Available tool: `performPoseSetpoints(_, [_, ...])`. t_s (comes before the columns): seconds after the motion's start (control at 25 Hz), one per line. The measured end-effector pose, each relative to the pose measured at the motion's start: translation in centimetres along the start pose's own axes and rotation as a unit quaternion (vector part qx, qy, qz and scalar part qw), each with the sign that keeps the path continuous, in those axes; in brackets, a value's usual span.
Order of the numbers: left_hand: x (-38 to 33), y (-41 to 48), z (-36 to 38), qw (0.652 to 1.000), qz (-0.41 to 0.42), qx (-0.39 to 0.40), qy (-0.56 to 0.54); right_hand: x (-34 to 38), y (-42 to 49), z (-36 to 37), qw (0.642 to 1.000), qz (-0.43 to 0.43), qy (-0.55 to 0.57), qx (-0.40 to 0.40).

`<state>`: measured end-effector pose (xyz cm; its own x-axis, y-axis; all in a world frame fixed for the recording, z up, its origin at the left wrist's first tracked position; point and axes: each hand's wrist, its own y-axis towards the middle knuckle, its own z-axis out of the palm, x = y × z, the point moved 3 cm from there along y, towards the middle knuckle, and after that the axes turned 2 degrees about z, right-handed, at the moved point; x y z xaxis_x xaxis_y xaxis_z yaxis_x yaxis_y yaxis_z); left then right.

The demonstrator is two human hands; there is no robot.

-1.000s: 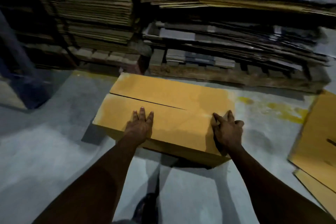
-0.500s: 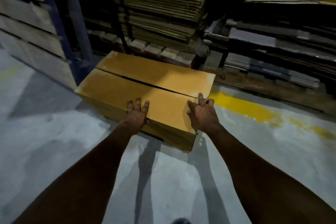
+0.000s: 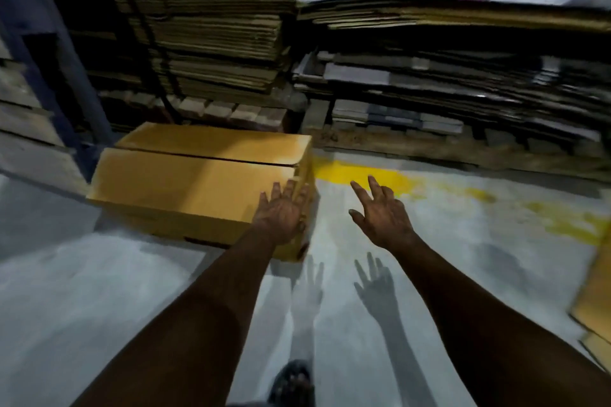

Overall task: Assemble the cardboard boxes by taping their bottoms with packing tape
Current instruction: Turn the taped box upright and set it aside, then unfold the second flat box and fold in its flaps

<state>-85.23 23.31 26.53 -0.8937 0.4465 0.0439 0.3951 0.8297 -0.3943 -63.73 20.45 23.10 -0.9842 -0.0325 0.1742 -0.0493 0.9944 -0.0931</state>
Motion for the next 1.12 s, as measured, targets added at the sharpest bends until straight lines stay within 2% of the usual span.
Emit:
performPoseSetpoints(0.16, [-17.9,2.2,-3.6,0.995,0.091,-0.017,-0.022,-15.0,-9.5,-4.1,0.997,0.065,-0.040,-0.007])
performPoseSetpoints(0.32, [-38.2,4.7,-5.1,0.980,0.196,-0.029,-0.036,-32.1,-20.2,-6.6,0.978,0.208,-0.023,-0.009])
performPoseSetpoints(0.44, [-54.5,6.2,-3.1,0.962,0.270,-0.008,-0.042,-44.7,-30.0,-4.3,0.949,0.315,0.009,0.001])
performPoseSetpoints(0.56, [-67.0,8.3,1.9,0.953,0.294,0.033,-0.072,-53.6,-38.0,1.8,0.906,0.417,0.065,0.023])
performPoseSetpoints(0.76, [-74.7,13.1,11.7,0.971,0.197,0.086,-0.108,-59.8,-41.8,13.3,0.882,0.454,0.098,0.074])
performPoseSetpoints(0.92, [-74.5,17.9,17.6,0.969,0.051,0.125,-0.205,-61.1,-41.8,19.9,0.875,0.464,0.090,0.104])
performPoseSetpoints(1.12, [-73.6,21.8,20.0,0.948,-0.026,0.137,-0.286,-62.0,-41.1,22.0,0.885,0.455,0.061,0.075])
